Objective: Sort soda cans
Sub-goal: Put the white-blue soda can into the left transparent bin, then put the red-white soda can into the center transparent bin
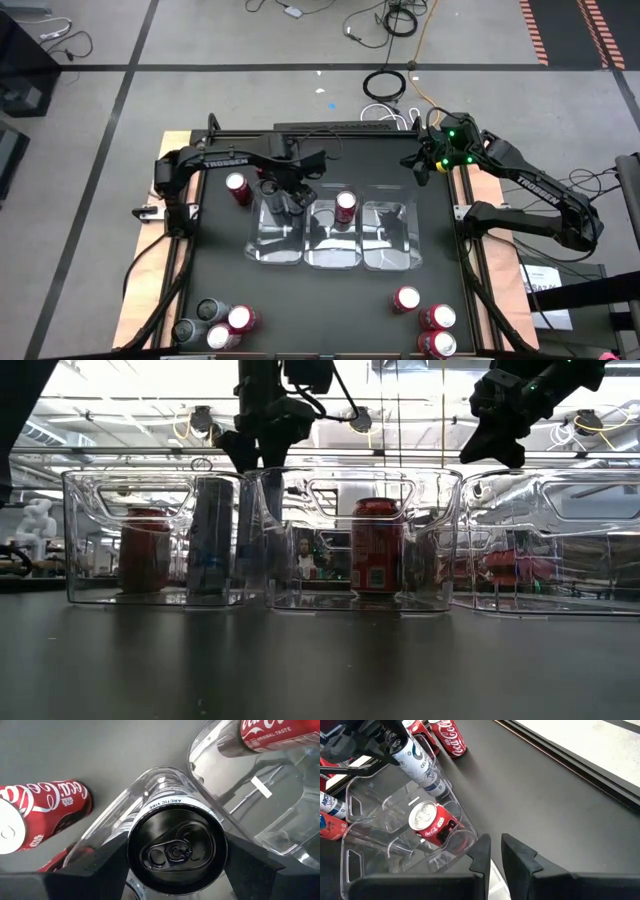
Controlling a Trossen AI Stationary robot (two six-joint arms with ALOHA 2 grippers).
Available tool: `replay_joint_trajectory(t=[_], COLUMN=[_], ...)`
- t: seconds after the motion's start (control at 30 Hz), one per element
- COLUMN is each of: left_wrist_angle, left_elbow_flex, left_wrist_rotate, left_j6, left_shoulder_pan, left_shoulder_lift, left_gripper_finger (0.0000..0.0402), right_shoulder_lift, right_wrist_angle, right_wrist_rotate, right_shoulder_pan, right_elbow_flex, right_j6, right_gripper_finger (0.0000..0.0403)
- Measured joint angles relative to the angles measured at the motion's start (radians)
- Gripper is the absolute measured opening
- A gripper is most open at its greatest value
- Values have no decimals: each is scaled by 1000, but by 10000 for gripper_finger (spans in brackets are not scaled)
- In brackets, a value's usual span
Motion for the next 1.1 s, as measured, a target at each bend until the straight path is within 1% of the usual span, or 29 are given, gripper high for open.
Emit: replay_joint_trajectory(t=[0.17,0.5,0.8,1.1], left_wrist_angle=[13,24,31,11], left_elbow_flex=[-1,-1,0,4], left_wrist_rotate=[-1,-8,-20,-21], left_j6=[-26,-28,-28,-28], left_shoulder_pan=[-1,-2,-14,-4], left_shoulder_lift=[7,7,3,0], left_gripper_finger=[281,283,337,342], right_shoulder_lift=[0,0,0,0], right_wrist_angle=[-14,-44,-44,-44], right_wrist_rotate=[-3,-3,-3,-3], right_shoulder_pan=[0,0,0,0], right_elbow_flex=[0,0,0,0], right_j6=[0,-25,-38,-52], right_gripper_finger=[36,36,36,36])
